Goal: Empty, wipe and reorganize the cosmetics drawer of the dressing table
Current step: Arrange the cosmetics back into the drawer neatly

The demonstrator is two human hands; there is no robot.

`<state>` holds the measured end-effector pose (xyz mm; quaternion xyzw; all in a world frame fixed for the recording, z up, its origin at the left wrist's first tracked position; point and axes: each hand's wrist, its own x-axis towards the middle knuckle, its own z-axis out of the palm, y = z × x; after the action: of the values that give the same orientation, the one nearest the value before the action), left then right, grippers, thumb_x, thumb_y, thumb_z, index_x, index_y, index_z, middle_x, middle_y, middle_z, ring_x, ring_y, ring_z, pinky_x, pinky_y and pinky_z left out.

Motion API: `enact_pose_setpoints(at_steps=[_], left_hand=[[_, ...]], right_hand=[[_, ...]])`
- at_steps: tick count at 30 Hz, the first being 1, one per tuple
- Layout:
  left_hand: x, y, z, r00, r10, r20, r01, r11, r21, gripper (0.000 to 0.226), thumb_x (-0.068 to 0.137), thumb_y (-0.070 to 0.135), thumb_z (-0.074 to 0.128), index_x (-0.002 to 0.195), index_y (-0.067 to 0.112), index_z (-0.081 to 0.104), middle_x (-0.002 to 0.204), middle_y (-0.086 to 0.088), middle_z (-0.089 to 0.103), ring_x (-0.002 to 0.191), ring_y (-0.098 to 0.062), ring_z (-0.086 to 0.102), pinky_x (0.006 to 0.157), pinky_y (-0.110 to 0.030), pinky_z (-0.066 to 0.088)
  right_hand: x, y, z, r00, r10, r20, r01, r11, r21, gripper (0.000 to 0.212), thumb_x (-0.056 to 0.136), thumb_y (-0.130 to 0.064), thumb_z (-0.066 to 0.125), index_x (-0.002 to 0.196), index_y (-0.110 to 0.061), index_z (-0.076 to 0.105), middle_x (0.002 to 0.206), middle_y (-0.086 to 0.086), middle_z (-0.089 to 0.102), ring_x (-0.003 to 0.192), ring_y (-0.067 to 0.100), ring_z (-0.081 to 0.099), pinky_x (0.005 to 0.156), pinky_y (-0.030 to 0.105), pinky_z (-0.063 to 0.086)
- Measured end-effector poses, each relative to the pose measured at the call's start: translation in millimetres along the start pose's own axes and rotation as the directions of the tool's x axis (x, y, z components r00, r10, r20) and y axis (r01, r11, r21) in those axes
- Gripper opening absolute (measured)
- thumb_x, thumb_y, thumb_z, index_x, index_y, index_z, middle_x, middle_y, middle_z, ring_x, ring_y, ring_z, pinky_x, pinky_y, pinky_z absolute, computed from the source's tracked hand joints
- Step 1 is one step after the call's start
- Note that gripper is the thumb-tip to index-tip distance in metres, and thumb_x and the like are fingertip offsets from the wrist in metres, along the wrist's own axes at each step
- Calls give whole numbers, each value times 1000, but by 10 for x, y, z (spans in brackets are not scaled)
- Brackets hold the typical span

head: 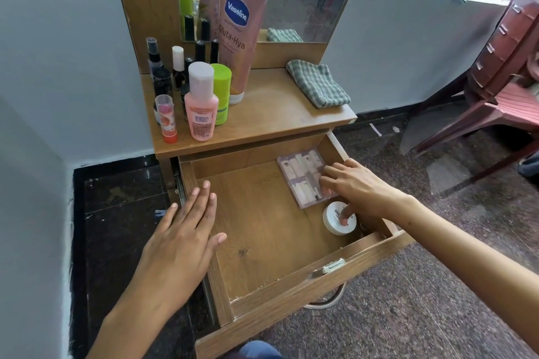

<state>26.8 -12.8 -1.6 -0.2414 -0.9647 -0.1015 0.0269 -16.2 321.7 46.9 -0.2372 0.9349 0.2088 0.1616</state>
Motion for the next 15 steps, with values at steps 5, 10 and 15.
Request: enact_pose_setpoints(at_steps=[5, 10, 15], left_hand=[[21, 0, -4, 1000, -7, 11, 7, 1000, 19, 58, 95, 46, 29, 133, 5, 44, 144, -13, 36, 129, -26, 40, 98, -41, 37], [42, 16, -76, 989, -39, 143, 40, 999, -2, 68, 96, 47, 7, 130, 6, 49, 141, -12, 42, 125, -23, 45, 94, -40, 42], [68, 69, -174, 981, -48, 188, 52, 999, -15, 69, 88, 52, 7, 144, 13, 21, 154, -6, 8, 140, -18, 16, 110, -40, 31]], right_hand=[[9, -5, -39, 1000, 8, 11, -8, 1000, -28, 89, 61, -56, 78, 134, -21, 40, 135, -2, 43, 117, 17, 44, 96, 30, 30], [-39, -101, -173, 998, 3, -63, -3, 1000, 7, 77, 67, -51, 77, 132, -24, 43, 137, -2, 44, 116, 17, 47, 95, 29, 39], [107, -525, -488, 837, -29, -547, 118, 985, 128, 64, 81, -50, 65, 135, -20, 49, 146, 3, 43, 129, 20, 46, 103, 41, 44]])
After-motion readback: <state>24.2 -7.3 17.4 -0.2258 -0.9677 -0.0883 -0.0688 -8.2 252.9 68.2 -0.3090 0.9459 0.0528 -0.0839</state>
